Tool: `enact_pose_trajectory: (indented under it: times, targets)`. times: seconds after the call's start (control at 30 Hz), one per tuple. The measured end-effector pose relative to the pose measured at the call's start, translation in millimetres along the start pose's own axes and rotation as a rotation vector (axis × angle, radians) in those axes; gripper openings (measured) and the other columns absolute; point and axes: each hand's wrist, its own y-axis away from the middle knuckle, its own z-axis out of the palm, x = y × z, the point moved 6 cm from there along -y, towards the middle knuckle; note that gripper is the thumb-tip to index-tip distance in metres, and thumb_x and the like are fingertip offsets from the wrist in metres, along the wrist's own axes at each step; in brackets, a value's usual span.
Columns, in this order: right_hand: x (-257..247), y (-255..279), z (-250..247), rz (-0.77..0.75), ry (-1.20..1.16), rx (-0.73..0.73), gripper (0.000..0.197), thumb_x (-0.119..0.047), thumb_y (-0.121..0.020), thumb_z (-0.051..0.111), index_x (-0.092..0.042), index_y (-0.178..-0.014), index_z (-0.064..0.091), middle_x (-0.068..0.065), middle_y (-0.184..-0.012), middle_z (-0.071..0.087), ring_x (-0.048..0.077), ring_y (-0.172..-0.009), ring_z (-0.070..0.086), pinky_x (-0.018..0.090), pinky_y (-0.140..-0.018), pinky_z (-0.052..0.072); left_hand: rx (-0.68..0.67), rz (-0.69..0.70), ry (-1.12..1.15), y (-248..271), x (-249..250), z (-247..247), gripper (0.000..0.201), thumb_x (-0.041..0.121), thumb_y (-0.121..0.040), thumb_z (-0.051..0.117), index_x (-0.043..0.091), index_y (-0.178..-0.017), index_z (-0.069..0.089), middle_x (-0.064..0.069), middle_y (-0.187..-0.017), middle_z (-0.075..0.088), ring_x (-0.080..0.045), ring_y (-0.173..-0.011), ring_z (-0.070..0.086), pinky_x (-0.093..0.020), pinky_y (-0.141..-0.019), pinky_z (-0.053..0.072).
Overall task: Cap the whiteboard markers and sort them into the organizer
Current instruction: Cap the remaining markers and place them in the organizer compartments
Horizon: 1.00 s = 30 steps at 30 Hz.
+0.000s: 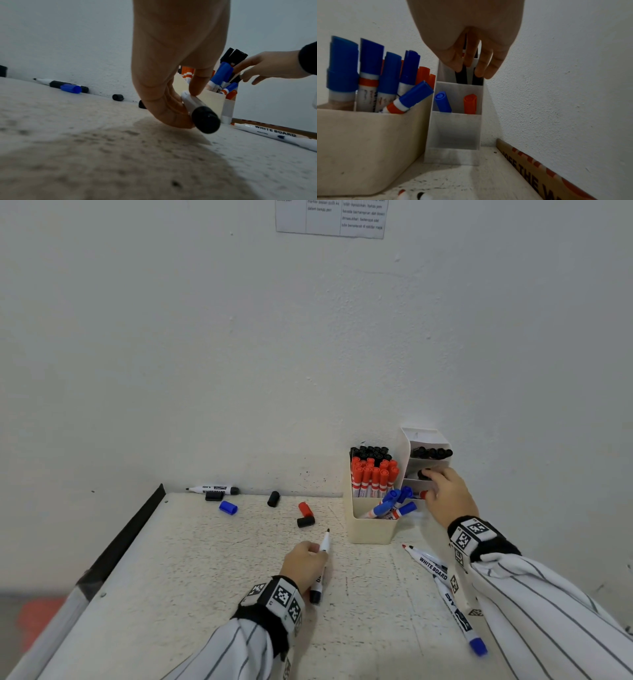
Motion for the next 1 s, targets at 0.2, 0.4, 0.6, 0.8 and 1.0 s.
enact_pose_trajectory:
  times: [0.2, 0.4, 0.6, 0.8, 1.0]
  targets:
    - [-19, 14, -9, 0.048, -0.103, 0.172, 0.015, 0.003, -0.081, 0.053, -0.003, -0.091, 0.062, 0.012, -0.099, 0.056, 0.021, -0.075, 0.050, 0.026, -0.062, 0.039, 0.147, -0.010, 0.135, 1, -14, -40, 0.029, 0.025, -0.098, 0.031, 0.012, -0.084, 0.053, -0.002, -0.072, 0.048, -0.014, -0.056, 0.041, -0.024, -0.053, 0.035]
    - [-93, 35, 4, -0.273, -0.330, 0.175, 0.012, 0.003, -0.077, 0.049, -0.005, -0.070, 0.055, -0.002, -0.079, 0.046, 0.009, -0.064, 0.042, 0.008, -0.060, 0.037, 0.218, 0.053, -0.047, -2, -31, -84, 0.030, 0.020, -0.094, 0.046, 0.008, -0.119, 0.057, -0.010, -0.105, 0.062, -0.019, -0.088, 0.054, -0.028, -0.078, 0.043]
    - [-162, 41, 87, -0.202, -0.364, -0.538, 0.018, -0.004, -0.087, 0.051, -0.012, -0.096, 0.065, -0.001, -0.094, 0.061, 0.004, -0.077, 0.051, 0.007, -0.068, 0.036, 0.252, 0.059, -0.266, -7, -53, -117, 0.031, 0.022, -0.091, 0.050, 0.018, -0.121, 0.059, -0.006, -0.115, 0.059, -0.018, -0.095, 0.056, -0.033, -0.090, 0.046]
    - [-162, 65, 162, -0.073, -0.058, -0.922, 0.060, -0.014, -0.090, 0.047, -0.015, -0.145, 0.022, 0.005, -0.153, 0.018, 0.025, -0.138, 0.024, 0.030, -0.113, 0.021, 0.200, 0.137, -0.368, -10, -60, -118, 0.032, 0.031, -0.096, 0.042, 0.033, -0.126, 0.054, 0.002, -0.118, 0.060, -0.017, -0.108, 0.054, -0.041, -0.098, 0.042]
    - [-153, 61, 168, 0.048, -0.010, -0.805, 0.055, -0.016, -0.090, 0.046, -0.022, -0.143, 0.030, 0.012, -0.136, 0.038, 0.029, -0.120, 0.045, 0.031, -0.100, 0.040, 0.186, 0.149, -0.329, -12, -63, -113, 0.033, 0.034, -0.096, 0.042, 0.034, -0.126, 0.054, 0.005, -0.119, 0.060, -0.015, -0.108, 0.054, -0.042, -0.097, 0.043]
